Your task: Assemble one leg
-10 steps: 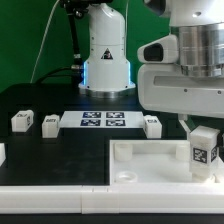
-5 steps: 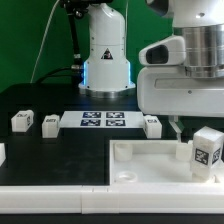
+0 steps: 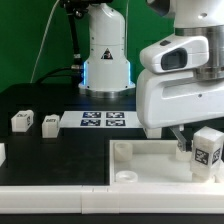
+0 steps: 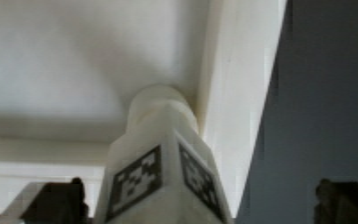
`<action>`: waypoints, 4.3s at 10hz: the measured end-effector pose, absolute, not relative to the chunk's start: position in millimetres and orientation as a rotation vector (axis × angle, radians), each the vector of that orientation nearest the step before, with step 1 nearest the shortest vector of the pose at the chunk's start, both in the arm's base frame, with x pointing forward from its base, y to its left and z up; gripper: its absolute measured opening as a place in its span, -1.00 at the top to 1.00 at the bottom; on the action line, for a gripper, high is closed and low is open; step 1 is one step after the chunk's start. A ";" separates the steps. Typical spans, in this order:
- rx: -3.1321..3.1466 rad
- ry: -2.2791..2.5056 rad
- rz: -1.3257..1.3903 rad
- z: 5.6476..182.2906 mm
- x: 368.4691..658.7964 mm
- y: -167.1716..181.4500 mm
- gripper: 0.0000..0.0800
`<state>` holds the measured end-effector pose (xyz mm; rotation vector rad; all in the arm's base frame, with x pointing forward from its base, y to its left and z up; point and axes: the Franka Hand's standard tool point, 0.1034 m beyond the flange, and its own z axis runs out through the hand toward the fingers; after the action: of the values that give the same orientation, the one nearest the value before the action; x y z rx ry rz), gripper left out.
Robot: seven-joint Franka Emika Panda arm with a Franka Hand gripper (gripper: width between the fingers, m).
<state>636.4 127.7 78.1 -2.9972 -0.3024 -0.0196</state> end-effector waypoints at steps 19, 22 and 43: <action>-2.981 0.279 -0.058 70.9 629.4 114.8 0.27; -2.900 0.690 -0.030 70.7 628.0 118.0 0.27; -2.930 -0.798 -0.104 80.7 639.2 121.6 0.01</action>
Offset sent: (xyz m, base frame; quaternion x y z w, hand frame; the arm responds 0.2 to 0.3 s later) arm 0.0008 -0.0220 -0.0076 0.0258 -0.0225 -0.1531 0.9876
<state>639.2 121.6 80.7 -2.9301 -0.7983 -0.1039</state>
